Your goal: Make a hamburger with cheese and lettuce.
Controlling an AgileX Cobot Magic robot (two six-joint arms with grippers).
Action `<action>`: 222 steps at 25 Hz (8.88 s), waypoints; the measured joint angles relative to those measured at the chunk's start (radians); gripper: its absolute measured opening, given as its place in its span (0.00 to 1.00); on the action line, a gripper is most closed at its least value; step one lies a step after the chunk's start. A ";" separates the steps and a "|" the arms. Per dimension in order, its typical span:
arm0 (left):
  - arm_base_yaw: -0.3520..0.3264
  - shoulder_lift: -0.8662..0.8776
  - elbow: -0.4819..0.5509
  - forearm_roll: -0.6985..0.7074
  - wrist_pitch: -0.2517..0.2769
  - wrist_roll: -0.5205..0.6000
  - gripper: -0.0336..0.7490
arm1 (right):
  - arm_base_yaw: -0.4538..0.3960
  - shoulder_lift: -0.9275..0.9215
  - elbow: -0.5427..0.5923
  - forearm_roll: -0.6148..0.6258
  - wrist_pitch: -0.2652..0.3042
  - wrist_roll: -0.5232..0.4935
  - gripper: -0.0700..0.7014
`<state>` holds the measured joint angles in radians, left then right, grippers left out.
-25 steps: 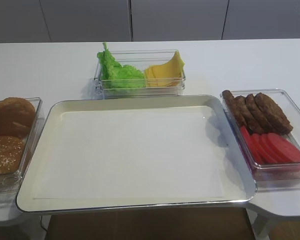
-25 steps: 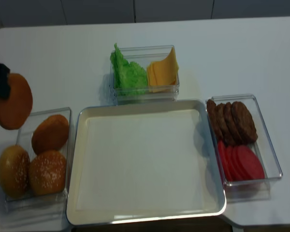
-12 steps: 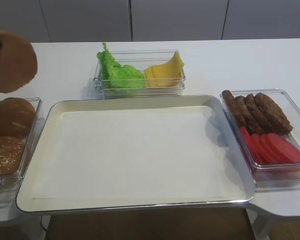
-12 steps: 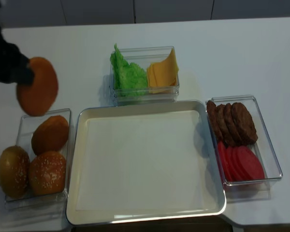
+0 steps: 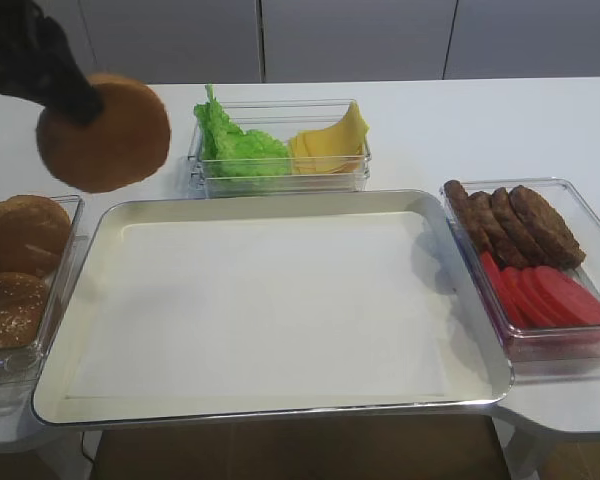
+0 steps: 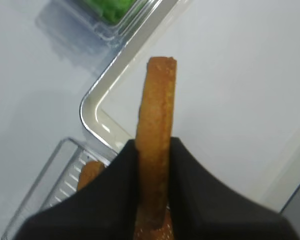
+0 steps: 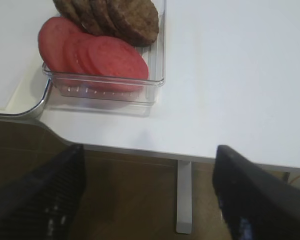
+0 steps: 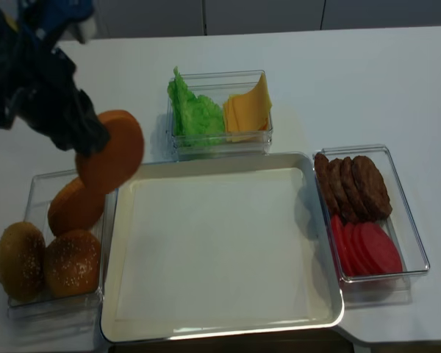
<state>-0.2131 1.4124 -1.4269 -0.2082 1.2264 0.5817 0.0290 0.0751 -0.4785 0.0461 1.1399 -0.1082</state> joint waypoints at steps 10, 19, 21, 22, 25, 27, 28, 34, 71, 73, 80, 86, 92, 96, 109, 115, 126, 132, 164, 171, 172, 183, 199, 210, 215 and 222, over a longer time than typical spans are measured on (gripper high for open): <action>-0.228 0.099 -0.001 0.080 -0.193 0.203 0.19 | 0.000 0.000 0.000 0.000 0.000 0.000 0.89; -0.361 0.222 -0.001 0.189 -0.335 0.249 0.19 | 0.000 0.000 0.000 0.000 0.000 0.000 0.89; -0.383 0.241 -0.001 0.218 -0.358 0.249 0.19 | 0.000 0.000 0.000 0.000 0.000 0.000 0.89; -0.393 0.250 -0.001 0.226 -0.365 0.249 0.19 | 0.000 0.000 0.000 0.000 0.000 0.000 0.89; -0.409 0.273 -0.001 0.248 -0.368 0.249 0.19 | 0.000 0.000 0.000 0.000 0.000 0.000 0.89; -0.414 0.283 -0.001 0.248 -0.370 0.249 0.19 | 0.000 0.000 0.000 0.000 0.000 0.000 0.89; -0.416 0.285 -0.001 0.248 -0.370 0.249 0.19 | 0.000 0.000 0.000 0.000 0.000 0.000 0.89; -0.431 0.287 -0.001 0.268 -0.370 0.249 0.19 | 0.000 0.000 0.000 0.000 0.000 0.000 0.89; -0.493 0.342 -0.006 0.274 -0.333 0.264 0.19 | 0.000 0.000 0.000 0.000 0.000 -0.002 0.89; -0.493 0.342 -0.006 0.274 -0.333 0.256 0.19 | 0.000 0.000 0.000 0.000 0.000 -0.002 0.89; -0.493 0.342 -0.006 0.274 -0.329 0.220 0.19 | 0.000 0.000 0.000 0.000 0.000 -0.006 0.89; -0.493 0.342 -0.006 0.274 -0.325 0.200 0.19 | 0.000 0.000 0.000 0.000 0.000 -0.006 0.89; -0.493 0.342 -0.007 0.274 -0.309 0.194 0.19 | 0.000 0.000 0.000 0.000 0.000 -0.006 0.89; -0.493 0.342 -0.007 0.274 -0.309 0.177 0.19 | 0.000 0.000 0.000 0.000 0.000 -0.006 0.89; -0.493 0.345 -0.007 0.261 -0.285 0.123 0.31 | 0.000 0.000 0.000 0.000 0.000 -0.002 0.89; -0.493 0.345 -0.007 0.231 -0.272 0.120 0.37 | 0.000 0.000 0.000 0.000 0.000 -0.002 0.89; -0.493 0.345 -0.007 0.152 -0.219 0.118 0.42 | 0.000 0.000 0.000 0.000 0.000 -0.002 0.89; -0.493 0.345 -0.007 0.091 -0.205 0.115 0.46 | 0.000 0.000 0.000 0.000 0.000 -0.002 0.89; -0.379 0.300 -0.166 0.046 0.004 -0.637 0.49 | 0.000 0.000 0.000 -0.001 0.000 -0.002 0.89; -0.379 0.199 -0.166 0.036 0.009 -0.622 0.49 | 0.000 0.000 0.001 -0.001 0.000 -0.002 0.89; -0.379 0.180 -0.166 0.036 0.009 -0.622 0.49 | 0.000 0.000 0.001 -0.001 0.000 -0.002 0.89; -0.379 -0.072 -0.008 0.040 0.022 -0.594 0.49 | 0.000 0.000 0.001 -0.001 0.002 -0.005 0.89; -0.377 -0.550 0.325 0.218 0.030 -0.573 0.49 | 0.000 0.000 0.001 -0.001 0.002 -0.003 0.89; -0.377 -0.935 0.462 0.194 0.040 -0.483 0.49 | 0.000 0.000 0.001 -0.001 0.002 -0.003 0.89; -0.377 -1.110 0.565 0.162 0.046 -0.463 0.49 | 0.000 0.000 0.001 -0.001 0.002 -0.003 0.89; -0.377 -1.307 0.682 0.128 0.052 -0.460 0.49 | 0.000 0.000 0.001 -0.001 0.002 -0.003 0.89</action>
<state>-0.5905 0.1050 -0.7450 -0.0801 1.2789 0.1214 0.0290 0.0751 -0.4773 0.0448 1.1420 -0.1110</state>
